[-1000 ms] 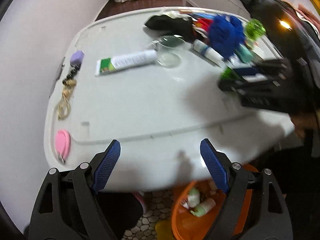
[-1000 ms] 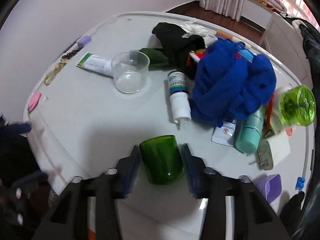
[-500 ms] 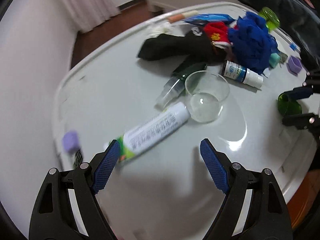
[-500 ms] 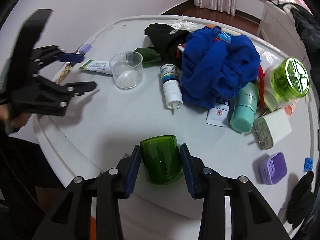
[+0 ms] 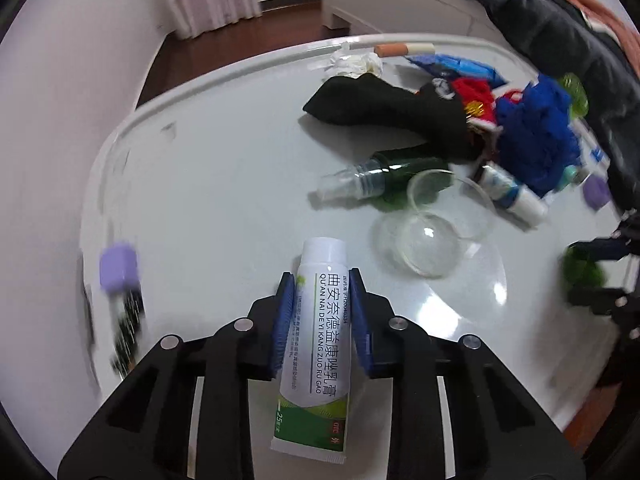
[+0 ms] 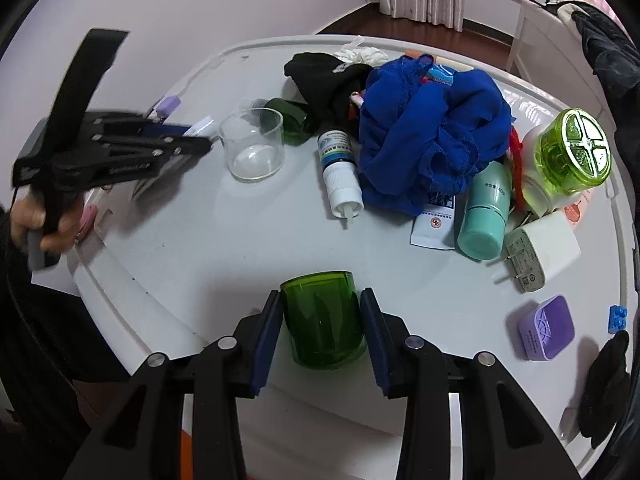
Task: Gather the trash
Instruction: 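Carry the green cup and tube over the orange bin and open both tools, then grasp the black sock with the right tool while the left grasps the clear plastic cup, then drop the sock and plastic cup into the orange bin, opening both tools, then grasp the purple square case with the right tool while the left grasps the white-capped bottle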
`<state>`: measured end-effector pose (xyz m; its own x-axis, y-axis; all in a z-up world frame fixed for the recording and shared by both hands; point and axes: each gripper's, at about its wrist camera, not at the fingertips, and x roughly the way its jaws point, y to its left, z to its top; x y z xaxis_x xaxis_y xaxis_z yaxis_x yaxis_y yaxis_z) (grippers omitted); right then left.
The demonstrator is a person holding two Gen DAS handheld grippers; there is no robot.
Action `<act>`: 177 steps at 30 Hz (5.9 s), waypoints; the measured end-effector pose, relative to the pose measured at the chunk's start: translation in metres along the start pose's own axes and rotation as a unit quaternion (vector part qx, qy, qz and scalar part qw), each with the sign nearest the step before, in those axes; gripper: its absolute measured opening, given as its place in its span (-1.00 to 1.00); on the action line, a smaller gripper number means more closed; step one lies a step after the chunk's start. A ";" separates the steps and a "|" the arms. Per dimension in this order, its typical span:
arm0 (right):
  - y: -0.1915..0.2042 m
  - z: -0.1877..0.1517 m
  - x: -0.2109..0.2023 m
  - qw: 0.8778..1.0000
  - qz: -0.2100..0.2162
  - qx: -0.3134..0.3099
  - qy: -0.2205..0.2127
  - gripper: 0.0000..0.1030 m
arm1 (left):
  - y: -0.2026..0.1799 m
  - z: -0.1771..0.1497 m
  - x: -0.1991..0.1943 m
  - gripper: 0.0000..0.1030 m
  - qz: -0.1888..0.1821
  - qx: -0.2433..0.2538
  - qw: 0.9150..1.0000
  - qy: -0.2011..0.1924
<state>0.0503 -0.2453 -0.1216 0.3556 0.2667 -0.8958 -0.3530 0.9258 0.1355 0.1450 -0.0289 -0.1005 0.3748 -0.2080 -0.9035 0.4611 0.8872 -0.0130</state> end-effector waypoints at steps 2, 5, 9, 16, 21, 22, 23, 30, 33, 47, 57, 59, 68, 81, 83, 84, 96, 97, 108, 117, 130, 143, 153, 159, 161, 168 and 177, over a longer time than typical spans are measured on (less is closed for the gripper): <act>0.002 -0.002 -0.007 1.000 -0.003 -0.003 -0.011 -0.23 | -0.009 -0.011 -0.014 -0.48 -0.008 -0.028 1.000 -0.001; 0.006 -0.008 -0.024 1.000 0.007 0.004 -0.027 -0.23 | -0.026 -0.022 -0.042 -0.48 -0.004 -0.034 0.999 -0.010; 0.015 -0.026 -0.057 0.999 0.022 0.009 -0.047 -0.23 | -0.069 -0.054 -0.091 -0.48 -0.016 -0.033 0.999 -0.020; 0.047 -0.091 -0.106 0.998 0.039 0.003 -0.049 -0.23 | -0.126 -0.123 -0.133 -0.47 -0.040 -0.023 0.999 -0.005; 0.068 -0.141 -0.104 0.999 0.034 -0.005 -0.020 -0.23 | -0.151 -0.173 -0.127 -0.47 -0.042 -0.016 0.999 0.030; 0.069 -0.148 -0.101 0.999 0.034 -0.002 -0.013 -0.23 | -0.150 -0.181 -0.124 -0.47 -0.044 -0.020 0.998 0.039; 0.070 -0.155 -0.097 0.999 0.033 0.002 -0.005 -0.23 | -0.151 -0.188 -0.116 -0.47 -0.052 -0.028 0.997 0.052; 0.076 -0.178 -0.066 0.998 0.039 0.019 0.041 -0.16 | -0.156 -0.208 -0.089 -0.27 -0.079 -0.031 0.991 0.107; 0.074 -0.182 -0.057 0.998 0.034 0.029 0.053 0.03 | -0.155 -0.210 -0.080 0.52 -0.063 -0.033 0.990 0.125; -0.048 -0.106 -0.115 0.989 -0.129 0.072 -0.030 0.03 | -0.138 -0.166 -0.098 0.52 -0.038 -0.044 0.997 0.058; -0.147 -0.060 -0.071 0.971 -0.209 0.113 0.020 0.27 | -0.124 -0.117 -0.089 0.52 -0.022 -0.058 0.998 0.032; -0.153 -0.058 -0.054 0.972 -0.197 0.124 0.025 0.27 | -0.126 -0.110 -0.083 0.52 -0.013 -0.056 0.998 0.032; -0.146 -0.069 -0.078 0.978 -0.104 0.179 -0.030 -0.40 | -0.108 -0.078 -0.056 0.52 0.021 -0.067 0.997 0.027; -0.072 -0.075 -0.088 0.991 -0.047 0.098 -0.075 -0.38 | -0.066 0.008 0.009 0.52 0.059 -0.101 0.993 -0.014; -0.072 -0.073 -0.083 0.992 -0.041 0.096 -0.069 -0.38 | -0.064 0.017 0.022 0.52 0.057 -0.105 0.993 -0.021; -0.068 -0.075 -0.084 0.993 -0.041 0.094 -0.066 -0.38 | -0.062 0.019 0.023 0.40 0.059 -0.110 0.992 -0.030; -0.034 -0.086 -0.087 0.996 -0.032 0.059 -0.058 -0.38 | -0.094 -0.046 -0.074 -0.09 0.067 -0.066 0.995 -0.024; -0.025 -0.091 -0.090 0.996 -0.027 0.060 -0.059 -0.38 | -0.100 -0.058 -0.087 -0.09 0.066 -0.063 0.996 -0.022; 0.088 -0.165 -0.098 1.000 -0.012 0.021 -0.019 -0.37 | -0.152 -0.206 -0.120 -0.09 0.034 -0.053 0.996 0.064; 0.102 -0.191 -0.068 0.999 -0.005 0.026 0.025 -0.29 | -0.159 -0.218 -0.108 -0.07 0.031 -0.036 0.994 0.097; 0.097 -0.192 -0.059 0.999 -0.005 0.037 0.038 -0.15 | -0.156 -0.215 -0.091 0.42 0.033 -0.036 0.991 0.121; 0.040 -0.128 -0.100 0.998 -0.035 0.051 -0.026 -0.01 | -0.118 -0.161 -0.111 0.43 0.042 -0.073 0.995 0.046; -0.069 -0.031 -0.050 0.987 -0.154 0.050 -0.003 0.09 | -0.102 -0.101 -0.090 0.43 0.043 -0.089 0.995 0.025; -0.091 -0.015 -0.019 0.991 -0.112 0.078 0.009 -0.15 | -0.101 -0.097 -0.077 0.43 0.047 -0.083 0.995 0.037; -0.094 -0.015 -0.021 0.990 -0.113 0.089 0.006 -0.28 | -0.103 -0.097 -0.074 0.43 0.047 -0.081 0.995 0.039; -0.097 -0.029 -0.048 0.990 -0.095 0.100 -0.026 -0.29 | -0.121 -0.079 -0.059 0.43 0.030 -0.073 0.996 0.033; -0.114 -0.043 -0.082 0.985 -0.066 0.139 -0.078 -0.28 | -0.137 0.012 -0.020 0.43 0.023 -0.111 0.994 -0.004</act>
<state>0.0242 -0.3843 -0.0819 0.5186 0.1566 -0.8406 -0.0509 0.9870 0.1524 0.0835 -0.1512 -0.0757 0.3984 -0.1671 -0.9018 0.2542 0.9649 -0.0665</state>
